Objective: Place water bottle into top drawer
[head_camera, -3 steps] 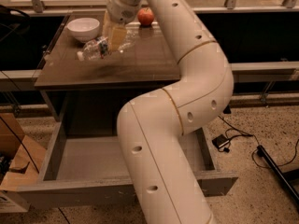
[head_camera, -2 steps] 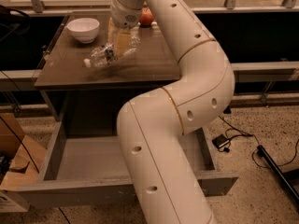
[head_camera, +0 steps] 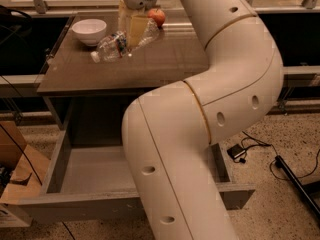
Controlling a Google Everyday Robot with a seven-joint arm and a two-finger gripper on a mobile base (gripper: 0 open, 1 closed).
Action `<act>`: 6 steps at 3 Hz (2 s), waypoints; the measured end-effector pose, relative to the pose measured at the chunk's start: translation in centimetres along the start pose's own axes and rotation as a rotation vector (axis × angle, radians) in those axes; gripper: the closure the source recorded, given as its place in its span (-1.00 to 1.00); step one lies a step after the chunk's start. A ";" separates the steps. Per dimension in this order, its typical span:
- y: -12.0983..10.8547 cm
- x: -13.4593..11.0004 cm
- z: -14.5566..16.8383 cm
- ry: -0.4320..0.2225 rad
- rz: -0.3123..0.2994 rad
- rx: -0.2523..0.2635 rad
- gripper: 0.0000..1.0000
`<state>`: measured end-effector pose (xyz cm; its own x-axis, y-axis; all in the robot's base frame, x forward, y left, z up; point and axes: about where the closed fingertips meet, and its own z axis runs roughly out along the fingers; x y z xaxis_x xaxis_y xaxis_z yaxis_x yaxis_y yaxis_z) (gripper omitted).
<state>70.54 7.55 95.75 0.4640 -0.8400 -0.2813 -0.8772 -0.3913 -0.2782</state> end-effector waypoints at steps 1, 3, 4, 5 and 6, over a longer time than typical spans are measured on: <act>-0.5 0.1 0.3 -0.003 0.005 0.017 1.00; 0.5 0.4 3.1 -0.001 -0.013 -0.067 1.00; 2.9 1.1 2.6 -0.047 0.021 -0.109 1.00; 5.9 0.5 1.4 -0.136 0.010 -0.121 1.00; 8.9 -1.7 -1.1 -0.223 -0.046 -0.065 1.00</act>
Offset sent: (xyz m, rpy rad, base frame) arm 0.0046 0.0032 -0.0251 -0.1018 0.0939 0.0502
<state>61.80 5.05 94.77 0.5131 -0.7197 -0.4677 -0.8573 -0.4567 -0.2377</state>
